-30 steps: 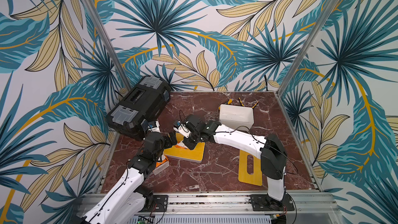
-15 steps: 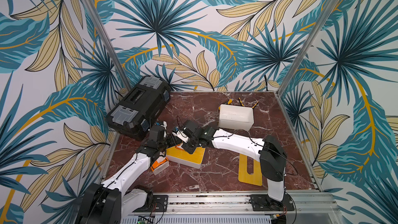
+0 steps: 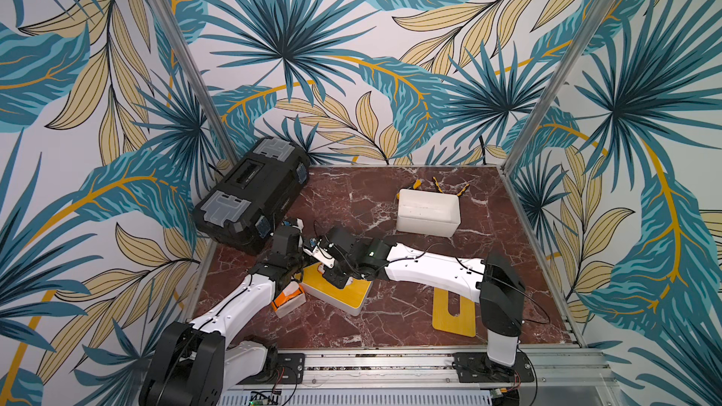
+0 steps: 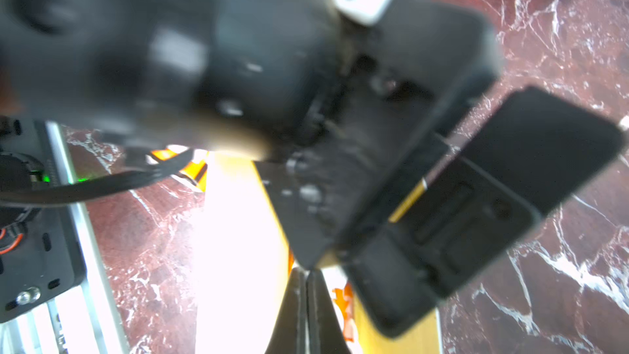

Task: Put the tissue paper into the tissue box
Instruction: Pull the paper towel from the tissue box.

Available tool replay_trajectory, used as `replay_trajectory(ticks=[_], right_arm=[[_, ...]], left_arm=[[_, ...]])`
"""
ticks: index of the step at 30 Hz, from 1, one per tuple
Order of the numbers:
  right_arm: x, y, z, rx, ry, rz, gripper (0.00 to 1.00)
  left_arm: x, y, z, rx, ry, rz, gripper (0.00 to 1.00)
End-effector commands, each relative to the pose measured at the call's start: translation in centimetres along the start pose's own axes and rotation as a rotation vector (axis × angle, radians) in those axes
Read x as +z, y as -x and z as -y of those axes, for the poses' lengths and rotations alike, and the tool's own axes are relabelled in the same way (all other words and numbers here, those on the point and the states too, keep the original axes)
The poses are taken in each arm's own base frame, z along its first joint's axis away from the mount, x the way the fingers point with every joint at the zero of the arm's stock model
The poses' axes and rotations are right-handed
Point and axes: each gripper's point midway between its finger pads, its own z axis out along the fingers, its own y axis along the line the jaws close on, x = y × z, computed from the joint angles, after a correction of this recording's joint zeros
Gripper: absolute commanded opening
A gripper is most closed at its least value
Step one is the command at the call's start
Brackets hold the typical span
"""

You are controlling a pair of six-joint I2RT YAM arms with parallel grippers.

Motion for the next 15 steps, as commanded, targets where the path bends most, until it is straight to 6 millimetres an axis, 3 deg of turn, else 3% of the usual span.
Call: replay_trajectory(ticks=[1, 6, 13, 15], right_arm=[[-1.5, 1.6, 0.0, 0.009, -0.011, 0.066, 0.00], [-2.4, 1.5, -0.2, 0.012, -0.003, 0.061, 0.02], [-5.7, 2.6, -1.9, 0.030, 0.107, 0.118, 0.12], [-6.3, 2.6, -2.4, 0.035, 0.140, 0.122, 0.22]], left_arm=[[0.1, 0.4, -0.1, 0.004, -0.002, 0.019, 1.00], [-0.2, 0.7, -0.1, 0.016, 0.007, 0.033, 1.00], [-1.0, 1.3, 0.0, 0.033, 0.016, 0.067, 1.00], [-1.1, 1.4, 0.0, 0.035, 0.018, 0.070, 1.00]])
